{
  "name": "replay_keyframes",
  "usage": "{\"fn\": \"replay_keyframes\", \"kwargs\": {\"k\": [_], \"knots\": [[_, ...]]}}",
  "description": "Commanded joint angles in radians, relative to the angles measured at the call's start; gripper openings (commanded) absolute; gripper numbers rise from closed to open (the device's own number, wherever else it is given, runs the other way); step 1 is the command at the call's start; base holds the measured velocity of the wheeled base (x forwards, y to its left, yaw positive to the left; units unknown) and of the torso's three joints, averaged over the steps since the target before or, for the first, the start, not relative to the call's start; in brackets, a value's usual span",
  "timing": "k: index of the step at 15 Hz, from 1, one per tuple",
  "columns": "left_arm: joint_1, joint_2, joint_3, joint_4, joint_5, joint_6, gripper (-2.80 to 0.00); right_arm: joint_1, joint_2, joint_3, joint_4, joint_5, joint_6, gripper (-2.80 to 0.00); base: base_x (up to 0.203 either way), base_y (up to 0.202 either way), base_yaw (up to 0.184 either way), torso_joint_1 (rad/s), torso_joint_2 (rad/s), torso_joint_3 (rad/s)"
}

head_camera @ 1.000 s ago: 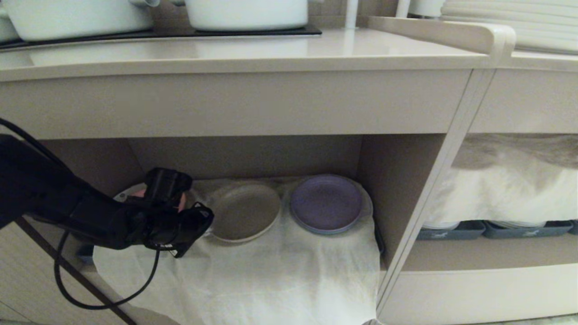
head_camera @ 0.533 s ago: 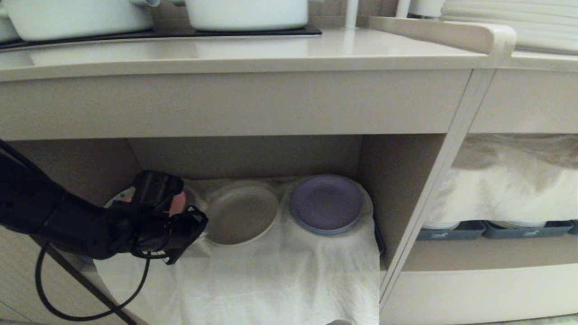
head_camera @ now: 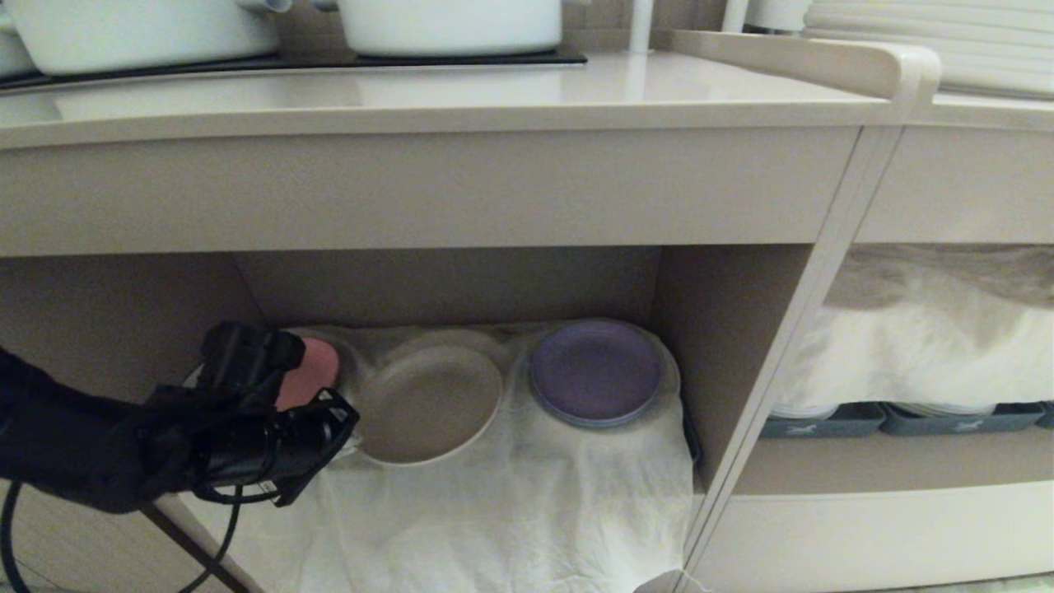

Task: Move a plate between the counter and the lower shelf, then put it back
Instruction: Pick up the plate in the cupboard, then put the plate

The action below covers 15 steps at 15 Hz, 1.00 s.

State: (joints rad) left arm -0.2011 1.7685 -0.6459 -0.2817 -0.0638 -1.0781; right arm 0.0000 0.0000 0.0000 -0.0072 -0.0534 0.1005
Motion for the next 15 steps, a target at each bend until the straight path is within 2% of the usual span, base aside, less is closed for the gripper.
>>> {"fn": "replay_keyframes", "kwargs": {"k": [1,7,11,15], "knots": [[0.000,-0.045,0.027,-0.002,0.000,-0.005,-2.80,0.000,0.000,0.000,0.000,0.000,0.001,-2.80,0.000,0.000,0.000,0.000,0.00,0.000],[-0.003,-0.134,0.142,0.007,-0.007,-0.003,-2.80,0.000,0.000,0.000,0.000,0.000,0.001,-2.80,0.000,0.000,0.000,0.000,0.00,0.000],[-0.023,-0.192,0.171,0.089,-0.016,-0.002,-2.80,0.000,0.000,0.000,0.000,0.000,0.001,-2.80,0.000,0.000,0.000,0.000,0.00,0.000],[-0.023,-0.271,0.200,0.099,-0.016,0.013,-2.80,0.000,0.000,0.000,0.000,0.000,0.001,-2.80,0.000,0.000,0.000,0.000,0.00,0.000]]}}
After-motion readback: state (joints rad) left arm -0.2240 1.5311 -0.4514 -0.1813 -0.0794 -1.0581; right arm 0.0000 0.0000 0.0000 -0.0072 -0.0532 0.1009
